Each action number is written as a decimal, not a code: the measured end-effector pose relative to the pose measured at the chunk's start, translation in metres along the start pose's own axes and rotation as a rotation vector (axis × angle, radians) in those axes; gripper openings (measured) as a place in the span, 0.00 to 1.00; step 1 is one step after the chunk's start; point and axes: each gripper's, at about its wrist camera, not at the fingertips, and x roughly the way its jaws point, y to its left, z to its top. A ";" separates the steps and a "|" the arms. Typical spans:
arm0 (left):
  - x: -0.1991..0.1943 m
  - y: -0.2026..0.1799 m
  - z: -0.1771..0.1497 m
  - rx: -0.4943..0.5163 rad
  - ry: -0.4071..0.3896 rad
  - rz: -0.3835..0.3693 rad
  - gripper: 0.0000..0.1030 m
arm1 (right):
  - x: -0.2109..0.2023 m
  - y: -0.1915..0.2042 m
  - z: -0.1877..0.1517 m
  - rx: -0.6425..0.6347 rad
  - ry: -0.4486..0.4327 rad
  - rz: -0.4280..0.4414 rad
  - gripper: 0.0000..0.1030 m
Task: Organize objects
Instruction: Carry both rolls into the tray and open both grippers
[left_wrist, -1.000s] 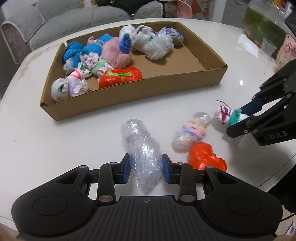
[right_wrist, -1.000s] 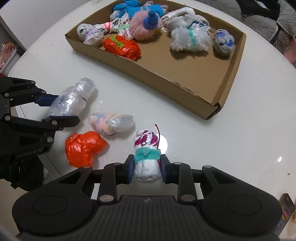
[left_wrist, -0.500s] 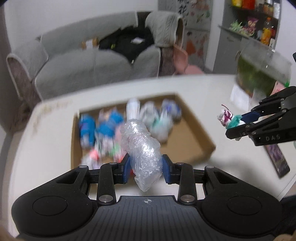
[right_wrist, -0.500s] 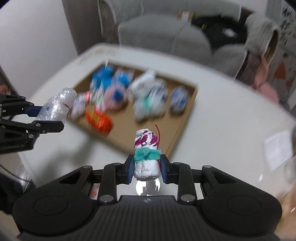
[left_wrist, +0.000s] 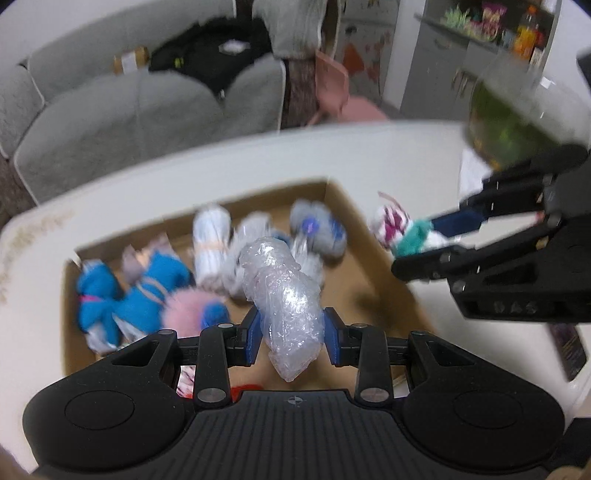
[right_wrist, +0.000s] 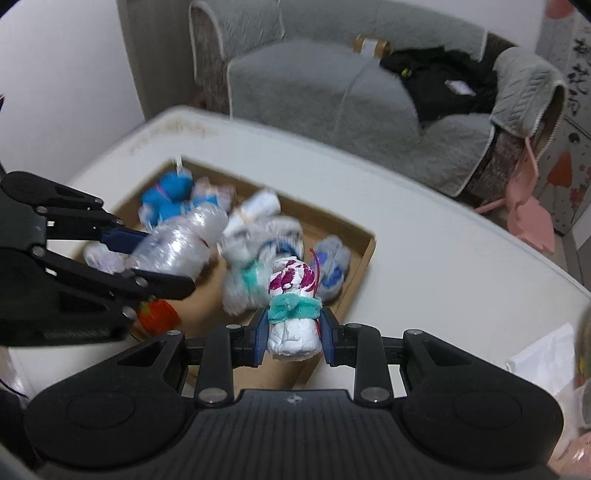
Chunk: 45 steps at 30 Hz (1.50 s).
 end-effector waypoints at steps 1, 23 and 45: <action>0.010 0.001 -0.003 -0.002 0.019 0.001 0.40 | 0.005 0.000 0.001 0.001 0.009 0.012 0.25; 0.055 0.019 -0.017 -0.025 0.084 0.000 0.39 | 0.054 0.001 -0.008 0.007 0.138 0.031 0.25; 0.054 0.025 -0.013 -0.056 0.072 0.038 0.58 | 0.054 0.001 -0.009 -0.014 0.133 0.011 0.39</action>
